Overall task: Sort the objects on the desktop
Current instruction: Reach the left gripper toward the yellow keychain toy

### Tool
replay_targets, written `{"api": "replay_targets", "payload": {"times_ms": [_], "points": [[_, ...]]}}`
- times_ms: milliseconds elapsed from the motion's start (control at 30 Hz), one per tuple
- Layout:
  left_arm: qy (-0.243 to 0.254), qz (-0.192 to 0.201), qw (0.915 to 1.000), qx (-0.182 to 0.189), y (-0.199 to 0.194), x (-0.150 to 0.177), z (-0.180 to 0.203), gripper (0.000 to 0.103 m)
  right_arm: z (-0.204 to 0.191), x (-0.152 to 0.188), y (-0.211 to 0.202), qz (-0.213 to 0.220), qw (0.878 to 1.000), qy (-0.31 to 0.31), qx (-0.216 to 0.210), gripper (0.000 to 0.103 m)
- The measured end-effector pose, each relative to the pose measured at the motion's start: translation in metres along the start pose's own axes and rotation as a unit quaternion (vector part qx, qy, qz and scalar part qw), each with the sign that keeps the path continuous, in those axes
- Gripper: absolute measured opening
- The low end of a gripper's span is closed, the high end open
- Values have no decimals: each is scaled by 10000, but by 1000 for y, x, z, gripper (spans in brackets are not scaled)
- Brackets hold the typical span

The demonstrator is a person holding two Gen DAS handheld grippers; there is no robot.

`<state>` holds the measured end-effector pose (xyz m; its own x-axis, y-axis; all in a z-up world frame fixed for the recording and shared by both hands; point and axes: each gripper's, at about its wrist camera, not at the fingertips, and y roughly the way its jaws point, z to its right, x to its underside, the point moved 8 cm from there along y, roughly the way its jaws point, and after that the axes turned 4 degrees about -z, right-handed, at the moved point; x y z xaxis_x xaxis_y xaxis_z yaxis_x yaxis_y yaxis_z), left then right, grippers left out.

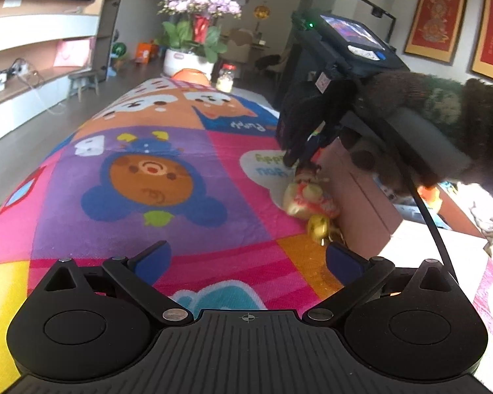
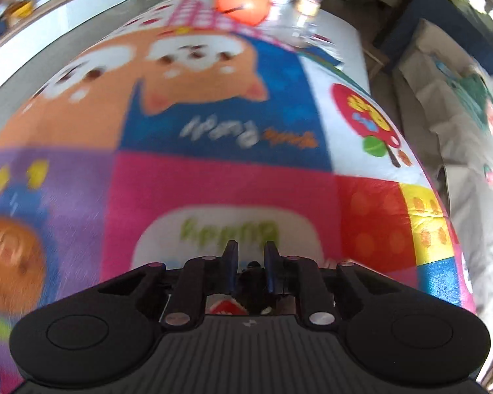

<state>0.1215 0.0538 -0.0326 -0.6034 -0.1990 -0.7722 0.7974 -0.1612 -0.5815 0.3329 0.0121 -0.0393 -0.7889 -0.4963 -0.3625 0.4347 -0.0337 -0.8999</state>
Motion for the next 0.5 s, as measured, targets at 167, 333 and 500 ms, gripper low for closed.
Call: {"api": "replay_targets", "payload": {"times_ms": [167, 333, 500], "points": [[307, -153, 9989, 327, -6, 8, 12, 103, -34, 57, -27, -533, 9926, -247, -1060, 16], [842, -310, 9941, 615, -20, 27, 28, 103, -66, 128, -79, -394, 9804, -962, -1672, 14], [1204, -271, 9906, 585, -24, 33, 40, 103, -38, 170, -137, 593, 9805, -798, -1696, 33]]}}
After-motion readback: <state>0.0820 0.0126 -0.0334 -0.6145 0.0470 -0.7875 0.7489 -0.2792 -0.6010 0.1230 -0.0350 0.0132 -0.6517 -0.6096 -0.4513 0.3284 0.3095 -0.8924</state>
